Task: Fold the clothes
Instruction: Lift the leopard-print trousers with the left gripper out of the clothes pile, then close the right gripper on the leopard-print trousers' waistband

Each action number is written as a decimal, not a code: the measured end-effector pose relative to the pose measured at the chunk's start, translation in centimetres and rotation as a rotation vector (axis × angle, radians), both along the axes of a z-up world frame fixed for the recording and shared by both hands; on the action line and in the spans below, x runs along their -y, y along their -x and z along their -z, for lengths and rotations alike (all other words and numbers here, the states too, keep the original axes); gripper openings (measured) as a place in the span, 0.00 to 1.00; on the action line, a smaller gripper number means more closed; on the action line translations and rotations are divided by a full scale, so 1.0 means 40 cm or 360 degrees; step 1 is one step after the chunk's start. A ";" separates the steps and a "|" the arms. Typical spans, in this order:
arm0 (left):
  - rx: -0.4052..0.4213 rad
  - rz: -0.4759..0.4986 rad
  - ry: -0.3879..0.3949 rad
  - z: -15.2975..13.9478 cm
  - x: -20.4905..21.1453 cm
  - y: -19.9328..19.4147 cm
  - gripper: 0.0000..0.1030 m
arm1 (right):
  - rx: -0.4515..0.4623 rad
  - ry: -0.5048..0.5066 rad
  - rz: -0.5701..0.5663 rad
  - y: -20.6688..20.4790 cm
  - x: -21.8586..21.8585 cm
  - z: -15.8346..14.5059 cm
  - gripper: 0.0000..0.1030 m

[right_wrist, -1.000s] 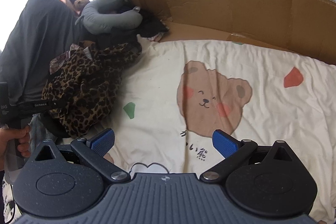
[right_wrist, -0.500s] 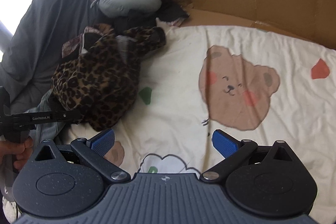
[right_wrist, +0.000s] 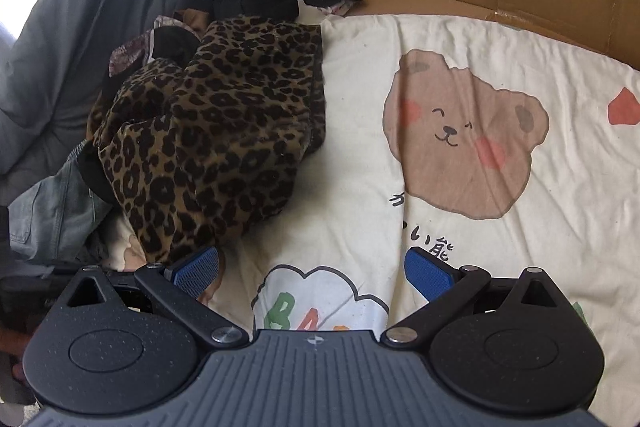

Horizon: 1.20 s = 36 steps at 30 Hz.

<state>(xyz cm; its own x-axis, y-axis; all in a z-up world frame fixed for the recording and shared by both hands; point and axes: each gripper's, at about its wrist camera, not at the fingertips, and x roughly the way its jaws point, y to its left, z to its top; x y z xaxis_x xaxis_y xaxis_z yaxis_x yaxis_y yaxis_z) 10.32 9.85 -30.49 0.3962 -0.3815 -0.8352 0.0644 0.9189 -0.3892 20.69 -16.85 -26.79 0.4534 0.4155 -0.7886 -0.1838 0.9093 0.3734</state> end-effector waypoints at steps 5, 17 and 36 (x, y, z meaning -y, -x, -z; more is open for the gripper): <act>-0.0069 0.0081 0.0021 0.022 0.016 0.039 0.04 | -0.0007 0.0007 -0.0014 -0.001 -0.003 0.018 0.99; -0.0216 0.0008 0.0107 0.006 -0.022 0.112 0.12 | -0.0047 -0.0039 -0.0068 0.001 -0.033 0.093 0.99; 0.0209 -0.0450 -0.0286 -0.127 -0.238 -0.126 0.50 | 0.0041 -0.0045 -0.0094 -0.063 -0.051 0.067 0.91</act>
